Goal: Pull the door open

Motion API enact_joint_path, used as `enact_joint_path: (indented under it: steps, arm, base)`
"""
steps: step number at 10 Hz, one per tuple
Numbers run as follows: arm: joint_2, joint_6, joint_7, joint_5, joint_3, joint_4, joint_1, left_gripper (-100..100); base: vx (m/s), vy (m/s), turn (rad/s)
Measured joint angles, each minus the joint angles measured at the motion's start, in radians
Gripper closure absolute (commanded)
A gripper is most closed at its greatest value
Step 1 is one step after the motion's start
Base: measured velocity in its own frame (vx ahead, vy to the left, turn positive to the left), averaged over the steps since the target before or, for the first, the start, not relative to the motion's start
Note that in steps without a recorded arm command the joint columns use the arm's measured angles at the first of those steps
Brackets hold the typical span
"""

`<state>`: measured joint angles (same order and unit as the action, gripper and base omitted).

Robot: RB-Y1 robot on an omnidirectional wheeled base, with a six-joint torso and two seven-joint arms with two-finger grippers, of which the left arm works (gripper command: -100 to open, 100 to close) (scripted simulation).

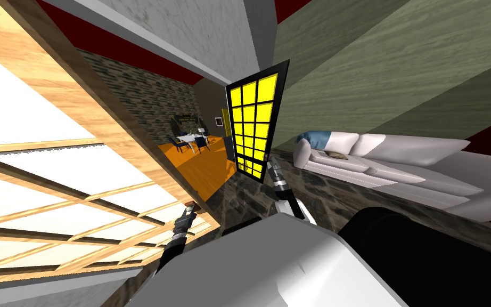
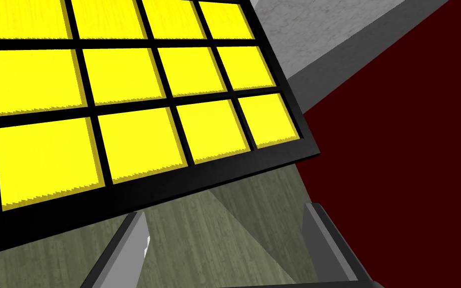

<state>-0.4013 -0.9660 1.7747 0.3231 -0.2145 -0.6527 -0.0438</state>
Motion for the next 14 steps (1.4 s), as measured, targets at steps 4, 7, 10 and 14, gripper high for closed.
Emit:
enact_joint_path:
  steps: [4, 7, 10, 14]
  arm:
    - [-0.021, -0.036, 0.041, -0.026, -0.041, 0.005, -0.021, 100]
    - [-0.039, -0.061, 0.06, -0.035, -0.054, 0.006, -0.033, 100]
    - [-0.057, -0.101, 0.085, -0.048, -0.072, 0.021, -0.043, 100]
    - [-0.074, -0.125, 0.104, -0.062, -0.091, 0.008, -0.072, 100]
  base:
    - [-0.176, 0.05, -0.077]
    - [-0.195, 0.063, -0.127]
    - [-0.206, 0.07, -0.141]
    - [-0.16, 0.049, -0.082]
